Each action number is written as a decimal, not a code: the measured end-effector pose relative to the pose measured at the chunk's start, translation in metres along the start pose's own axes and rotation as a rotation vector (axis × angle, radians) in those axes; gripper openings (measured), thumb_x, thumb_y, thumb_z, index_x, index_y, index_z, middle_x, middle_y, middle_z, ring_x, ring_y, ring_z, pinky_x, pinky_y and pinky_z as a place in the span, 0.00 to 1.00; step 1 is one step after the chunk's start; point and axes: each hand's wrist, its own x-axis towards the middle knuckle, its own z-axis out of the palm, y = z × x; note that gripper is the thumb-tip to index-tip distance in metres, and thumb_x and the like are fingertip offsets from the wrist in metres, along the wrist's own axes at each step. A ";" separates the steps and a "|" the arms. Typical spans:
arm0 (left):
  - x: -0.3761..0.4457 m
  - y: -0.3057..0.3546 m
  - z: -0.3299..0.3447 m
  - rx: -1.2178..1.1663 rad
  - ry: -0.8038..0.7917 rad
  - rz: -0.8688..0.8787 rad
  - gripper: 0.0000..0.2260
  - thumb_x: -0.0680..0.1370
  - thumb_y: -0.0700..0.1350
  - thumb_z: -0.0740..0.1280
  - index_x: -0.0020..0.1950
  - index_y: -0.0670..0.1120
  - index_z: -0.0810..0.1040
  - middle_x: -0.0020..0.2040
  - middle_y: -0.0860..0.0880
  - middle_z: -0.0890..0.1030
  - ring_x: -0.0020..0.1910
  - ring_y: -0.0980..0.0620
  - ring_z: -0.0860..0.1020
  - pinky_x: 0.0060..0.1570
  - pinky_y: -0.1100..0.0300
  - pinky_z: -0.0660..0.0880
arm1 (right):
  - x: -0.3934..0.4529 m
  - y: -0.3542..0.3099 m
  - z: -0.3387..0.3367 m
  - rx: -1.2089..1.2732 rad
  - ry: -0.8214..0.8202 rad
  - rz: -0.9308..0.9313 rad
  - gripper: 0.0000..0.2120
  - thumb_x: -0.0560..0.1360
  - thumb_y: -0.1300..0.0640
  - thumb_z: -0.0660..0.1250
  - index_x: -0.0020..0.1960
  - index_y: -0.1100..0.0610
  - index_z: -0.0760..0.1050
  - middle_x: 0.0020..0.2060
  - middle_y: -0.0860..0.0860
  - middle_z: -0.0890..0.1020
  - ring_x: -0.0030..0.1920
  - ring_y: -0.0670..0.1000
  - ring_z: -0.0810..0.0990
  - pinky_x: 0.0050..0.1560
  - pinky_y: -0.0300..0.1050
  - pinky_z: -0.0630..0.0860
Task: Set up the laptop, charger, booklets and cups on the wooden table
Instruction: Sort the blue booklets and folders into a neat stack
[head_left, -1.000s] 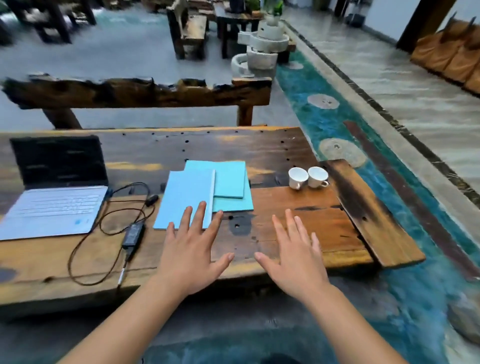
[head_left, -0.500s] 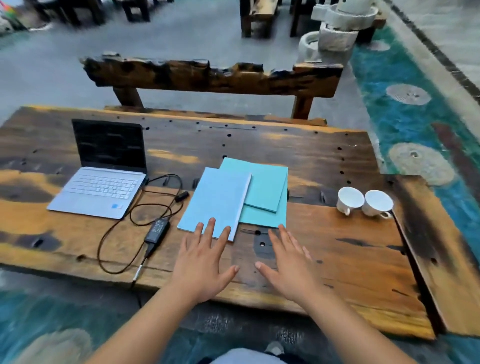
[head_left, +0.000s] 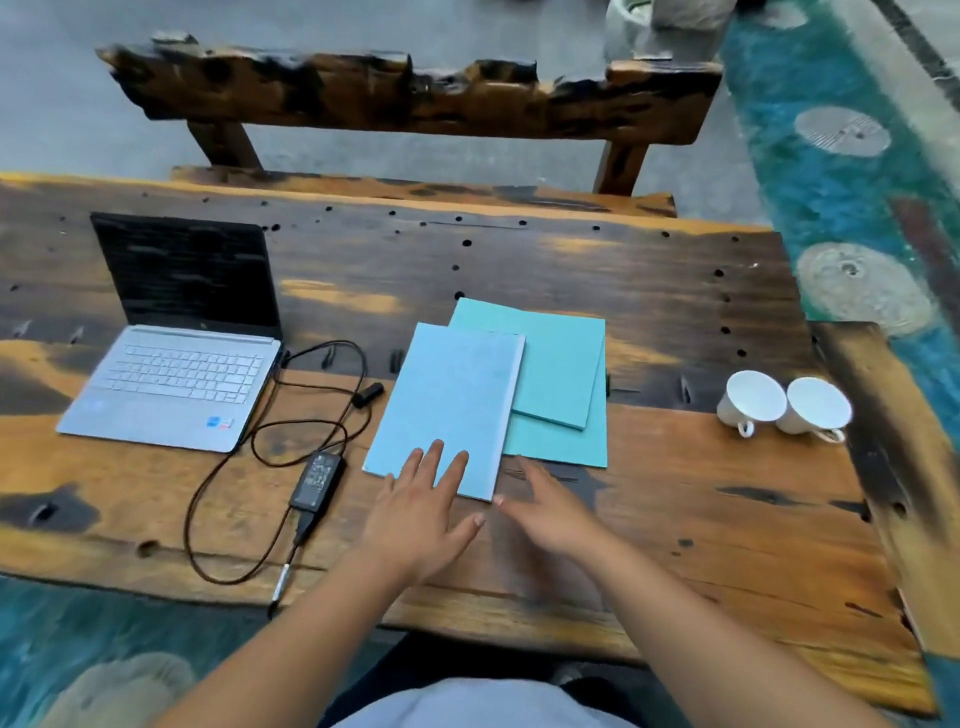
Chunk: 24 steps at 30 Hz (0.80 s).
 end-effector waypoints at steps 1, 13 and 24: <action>0.010 -0.009 -0.001 0.004 -0.016 0.010 0.35 0.77 0.69 0.50 0.80 0.57 0.44 0.81 0.49 0.44 0.79 0.46 0.44 0.75 0.43 0.52 | 0.008 -0.004 0.003 0.010 0.015 0.021 0.35 0.77 0.43 0.66 0.79 0.48 0.56 0.79 0.47 0.59 0.78 0.49 0.57 0.65 0.39 0.57; 0.100 -0.074 0.030 -0.093 -0.309 0.000 0.32 0.79 0.66 0.49 0.80 0.55 0.48 0.81 0.46 0.47 0.79 0.43 0.47 0.74 0.42 0.54 | 0.095 -0.007 0.043 0.609 0.157 0.452 0.21 0.77 0.49 0.68 0.67 0.56 0.73 0.64 0.47 0.78 0.56 0.48 0.78 0.48 0.42 0.72; 0.110 -0.046 0.017 -0.999 -0.320 -0.322 0.30 0.80 0.61 0.59 0.78 0.49 0.60 0.78 0.50 0.62 0.76 0.50 0.62 0.74 0.55 0.57 | 0.108 -0.044 0.050 0.530 0.301 0.306 0.11 0.72 0.62 0.68 0.52 0.48 0.77 0.41 0.44 0.83 0.41 0.44 0.82 0.40 0.41 0.77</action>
